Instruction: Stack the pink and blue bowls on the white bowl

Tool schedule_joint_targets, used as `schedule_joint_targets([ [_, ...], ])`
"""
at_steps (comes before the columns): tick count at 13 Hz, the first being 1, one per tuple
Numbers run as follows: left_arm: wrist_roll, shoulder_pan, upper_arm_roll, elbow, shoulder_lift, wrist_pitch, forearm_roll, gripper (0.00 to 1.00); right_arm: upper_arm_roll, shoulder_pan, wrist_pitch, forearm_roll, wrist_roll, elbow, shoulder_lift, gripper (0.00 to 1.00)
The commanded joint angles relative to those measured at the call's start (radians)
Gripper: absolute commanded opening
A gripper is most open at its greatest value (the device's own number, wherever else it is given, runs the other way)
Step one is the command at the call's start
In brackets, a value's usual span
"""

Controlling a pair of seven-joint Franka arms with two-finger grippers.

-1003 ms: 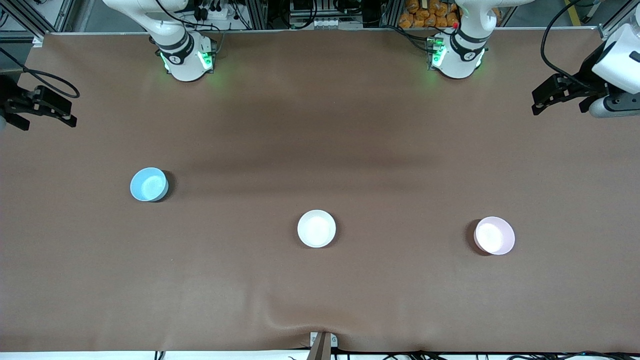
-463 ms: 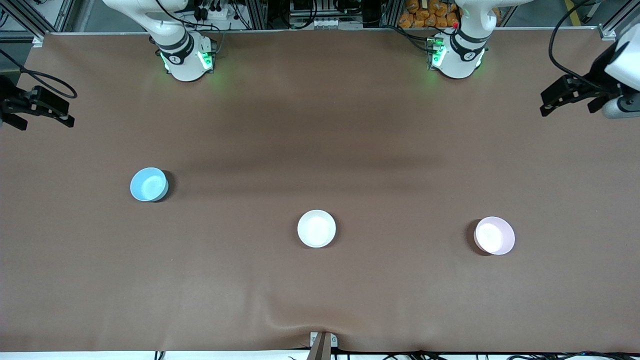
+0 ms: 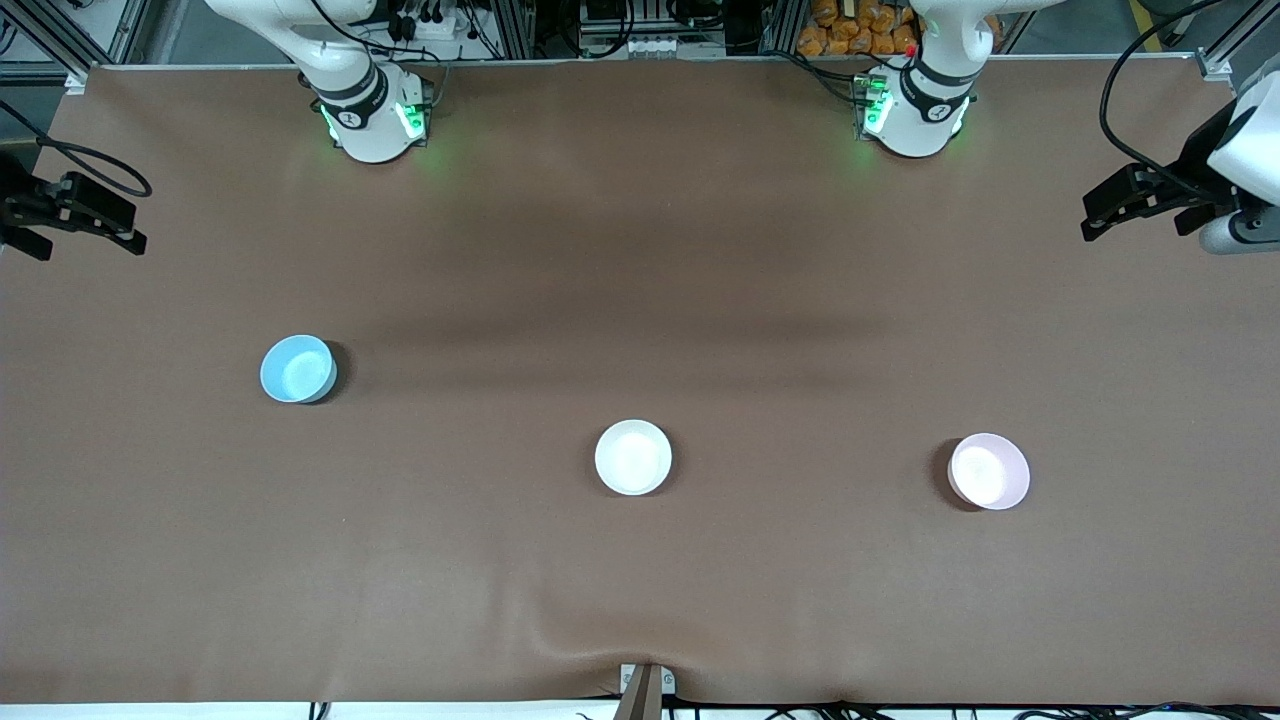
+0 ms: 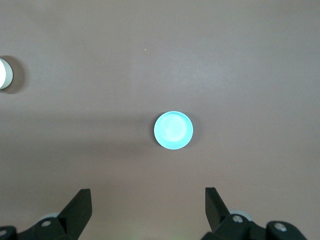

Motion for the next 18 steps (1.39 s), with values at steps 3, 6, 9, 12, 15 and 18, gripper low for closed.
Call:
schedule_joint_targets([
  [3, 0.015, 0.008, -0.008, -0.015, -0.008, -0.009, 0.008, 1.0, 0.008, -0.009, -0.006, -0.005, 0.012, 0.007, -0.002, 1.0],
  [6, 0.015, 0.008, -0.008, -0.033, -0.008, 0.002, 0.008, 1.0, 0.008, -0.009, -0.006, -0.004, 0.012, 0.007, -0.002, 1.0],
  [9, 0.015, 0.01, -0.008, -0.05, -0.008, 0.023, 0.008, 1.0, 0.008, -0.01, -0.005, -0.002, 0.012, 0.007, -0.002, 1.0],
  [12, 0.017, 0.021, -0.006, -0.111, -0.014, 0.091, 0.009, 1.0, 0.006, -0.012, -0.006, -0.001, 0.012, 0.007, -0.002, 1.0],
  [15, 0.017, 0.036, -0.008, -0.174, -0.015, 0.169, 0.009, 1.0, 0.006, -0.012, -0.006, 0.003, 0.012, 0.007, -0.002, 1.0],
  [18, 0.017, 0.051, -0.008, -0.237, -0.011, 0.279, 0.011, 1.0, 0.006, -0.013, -0.008, 0.004, 0.012, 0.007, -0.002, 1.0],
])
